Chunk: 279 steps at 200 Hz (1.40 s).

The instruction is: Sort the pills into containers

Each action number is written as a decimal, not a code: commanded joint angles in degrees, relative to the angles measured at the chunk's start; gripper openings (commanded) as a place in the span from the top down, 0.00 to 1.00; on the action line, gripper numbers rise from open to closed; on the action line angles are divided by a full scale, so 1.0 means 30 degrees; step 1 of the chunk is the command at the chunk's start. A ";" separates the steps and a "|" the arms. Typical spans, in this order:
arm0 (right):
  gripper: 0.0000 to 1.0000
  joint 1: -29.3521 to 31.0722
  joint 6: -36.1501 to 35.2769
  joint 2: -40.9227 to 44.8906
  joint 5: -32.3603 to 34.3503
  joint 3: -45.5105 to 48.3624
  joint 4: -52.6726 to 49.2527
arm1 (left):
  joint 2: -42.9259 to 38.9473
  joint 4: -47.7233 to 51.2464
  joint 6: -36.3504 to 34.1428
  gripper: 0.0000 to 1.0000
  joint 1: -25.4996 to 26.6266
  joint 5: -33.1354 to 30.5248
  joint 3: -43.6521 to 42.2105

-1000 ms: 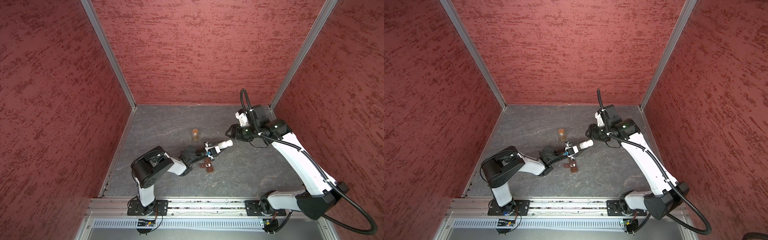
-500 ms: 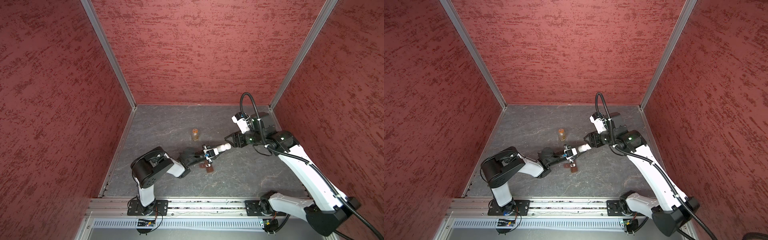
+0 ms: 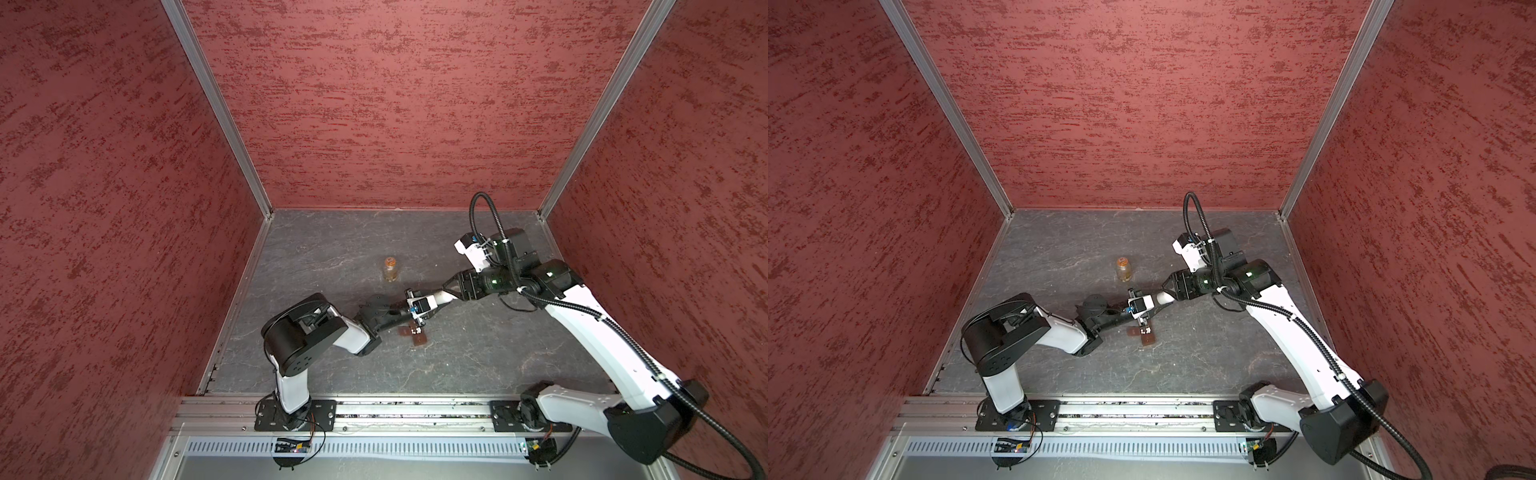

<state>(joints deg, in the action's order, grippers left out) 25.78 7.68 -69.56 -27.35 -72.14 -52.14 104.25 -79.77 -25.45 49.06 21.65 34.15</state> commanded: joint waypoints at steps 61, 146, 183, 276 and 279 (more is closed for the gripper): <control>0.45 0.0002 -0.0495 0.0261 -0.1194 0.0338 -0.1092 | 0.0345 -0.0379 0.0779 1.00 -0.0625 0.0604 0.0897; 0.32 0.0232 -0.1136 0.1213 0.2051 -0.0956 -0.2608 | 0.0303 -0.0393 0.1162 1.00 -0.0952 0.1098 0.1114; 0.29 0.0196 -0.1389 -0.0739 0.2798 -0.2732 -0.1768 | 0.0148 -0.0397 0.1175 1.00 -0.0614 0.1016 0.0835; 0.38 0.0327 -0.1440 -0.1612 0.0556 -0.2426 -0.1470 | 0.0484 -0.0392 0.1380 1.00 -0.0991 0.1245 0.1180; 0.38 0.0318 -0.1447 -0.1516 0.0555 -0.2360 -0.1511 | 0.0512 -0.0390 0.1429 1.00 -0.1003 0.1264 0.1206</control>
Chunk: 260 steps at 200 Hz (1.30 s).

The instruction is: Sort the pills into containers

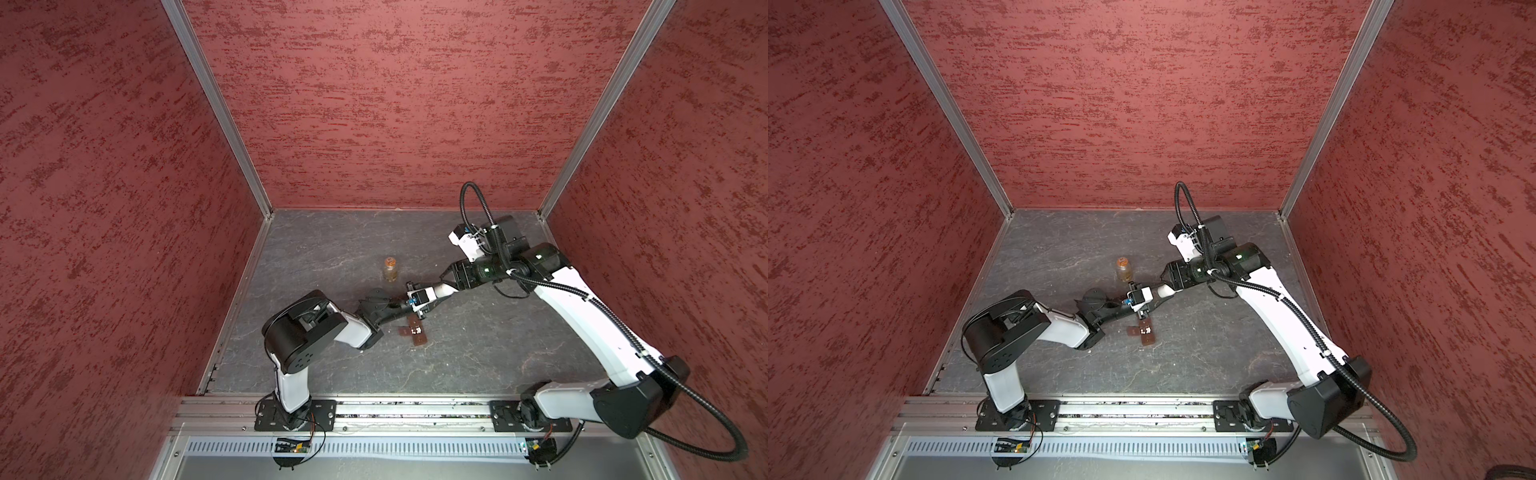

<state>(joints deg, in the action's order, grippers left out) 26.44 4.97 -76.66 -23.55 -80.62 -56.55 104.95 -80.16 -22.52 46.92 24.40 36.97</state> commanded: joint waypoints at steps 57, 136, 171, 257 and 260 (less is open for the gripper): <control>0.43 0.0123 -0.0544 0.1966 -0.0880 0.1690 -0.0572 | 0.0572 -0.0262 0.0711 1.00 -0.0549 0.0471 0.0538; 0.31 0.0094 -0.0740 0.1348 0.2019 -0.0030 -0.0289 | 0.0185 -0.0256 0.0809 1.00 -0.0349 0.0581 0.0215; 0.32 0.0120 -0.0782 0.0360 0.1259 -0.0724 0.0231 | 0.0242 -0.0262 0.0828 1.00 -0.0210 0.0550 0.0244; 0.49 0.0374 -0.0732 0.1226 -0.0832 0.0507 -0.0251 | 0.0430 -0.0262 0.0828 1.00 -0.0488 0.0690 0.0517; 0.49 0.0386 -0.0743 0.1277 -0.0830 0.0576 -0.0323 | 0.0433 -0.0262 0.0850 1.00 -0.0488 0.0710 0.0520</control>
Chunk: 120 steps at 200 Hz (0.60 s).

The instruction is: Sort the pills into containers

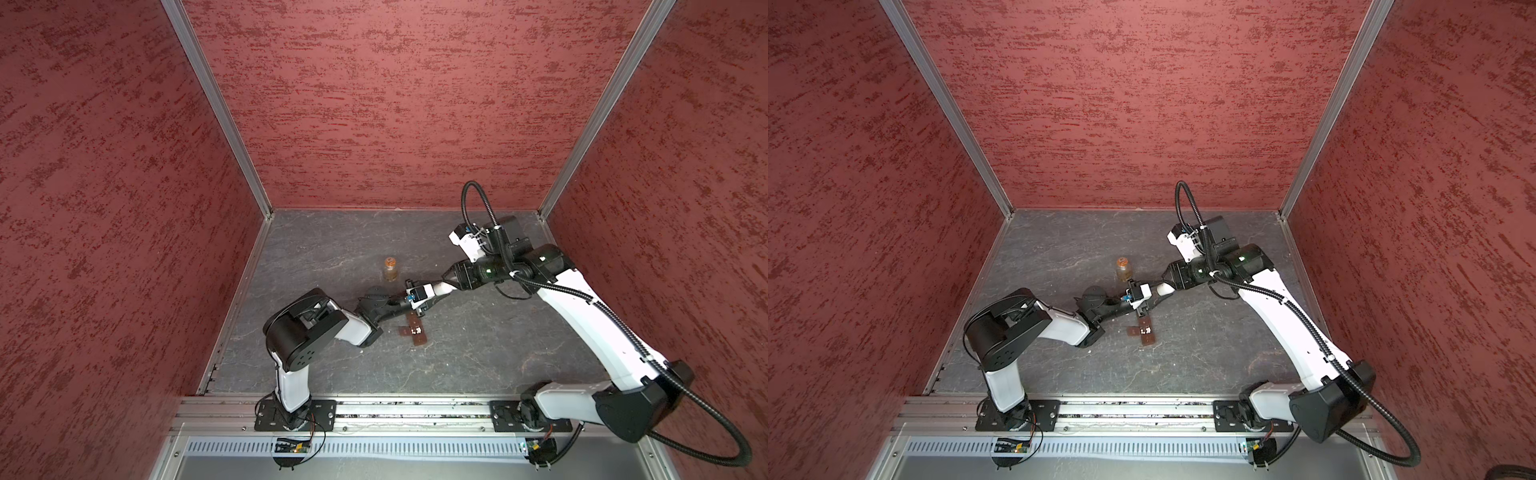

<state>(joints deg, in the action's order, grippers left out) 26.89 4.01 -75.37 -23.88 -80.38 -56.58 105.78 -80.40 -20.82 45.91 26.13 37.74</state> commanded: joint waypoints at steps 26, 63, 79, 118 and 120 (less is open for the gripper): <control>0.50 0.0289 -0.0459 0.1231 -0.0742 0.1169 -0.0720 | 0.0171 -0.0180 0.0346 1.00 -0.0247 0.0159 0.0312; 0.51 0.0351 -0.0563 0.1671 -0.0826 0.1715 -0.1084 | 0.0103 -0.0182 0.0490 1.00 -0.0362 0.0194 0.0312; 0.51 0.0337 -0.0579 0.1802 -0.0944 0.1686 -0.1121 | 0.0051 -0.0183 0.0502 1.00 -0.0406 0.0206 0.0297; 0.55 0.0349 -0.0728 0.1607 -0.0739 0.1407 -0.1173 | 0.0029 -0.0182 0.0616 1.00 -0.0380 0.0255 0.0255; 0.55 0.0343 -0.0731 0.1601 -0.0719 0.1396 -0.1178 | 0.0040 -0.0182 0.0627 1.00 -0.0374 0.0255 0.0254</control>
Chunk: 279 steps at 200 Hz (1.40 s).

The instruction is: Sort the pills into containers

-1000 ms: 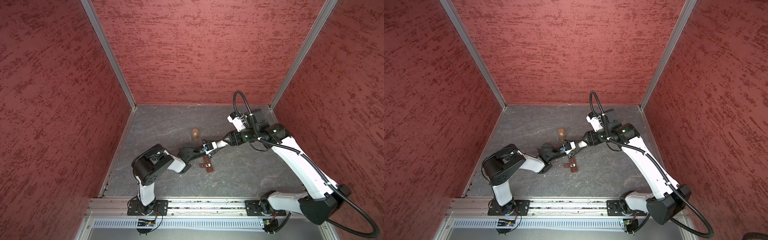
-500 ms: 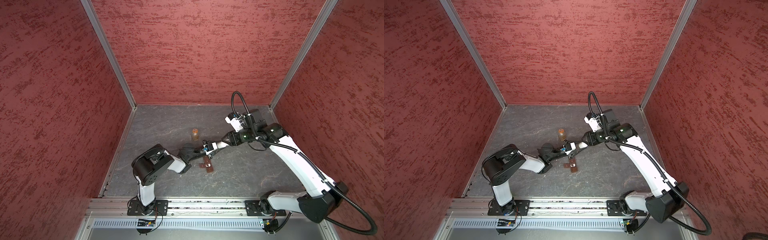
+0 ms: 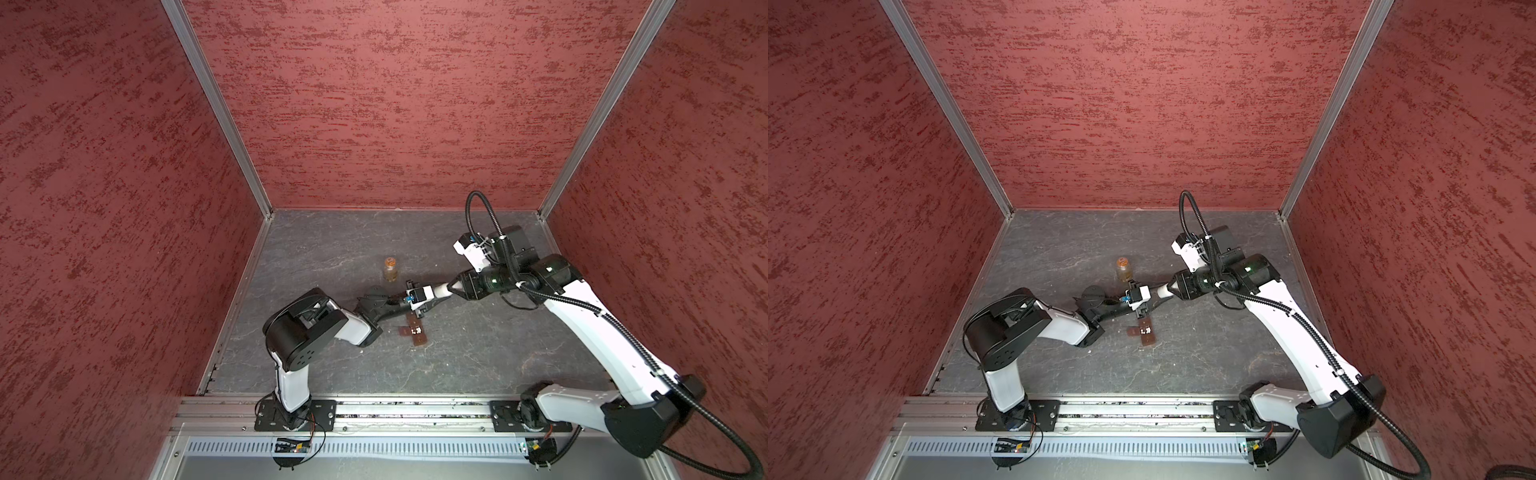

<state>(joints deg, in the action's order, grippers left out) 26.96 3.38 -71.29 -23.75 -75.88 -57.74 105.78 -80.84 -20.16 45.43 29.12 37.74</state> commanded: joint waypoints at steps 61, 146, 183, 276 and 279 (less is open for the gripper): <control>0.77 0.0325 -0.0055 -0.0289 0.0291 -0.0536 -0.0768 | 0.0013 -0.0036 0.0421 1.00 -0.0153 -0.0752 0.0224; 0.90 0.0330 0.6686 -0.1812 0.1725 -0.3014 -0.2185 | 0.0073 -0.0036 -0.0660 1.00 0.0209 -0.2262 0.0195; 0.91 0.0330 0.7106 -0.1769 0.2531 -0.3371 -0.2299 | 0.0043 -0.0036 -0.0636 0.79 0.0261 -0.2449 0.0023; 0.90 0.0330 0.5437 -0.3696 0.5908 -0.5169 -0.3398 | -0.1113 -0.0037 -0.1064 0.03 0.0437 -0.4180 -0.1598; 0.90 0.0322 0.5386 -0.3855 0.6105 -0.5282 -0.3449 | -0.1218 -0.0036 -0.1122 0.02 0.0438 -0.4374 -0.1743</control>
<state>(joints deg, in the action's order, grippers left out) 27.92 21.61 -79.92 -11.81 -88.95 -66.39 104.95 -80.71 -22.52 46.44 19.75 35.05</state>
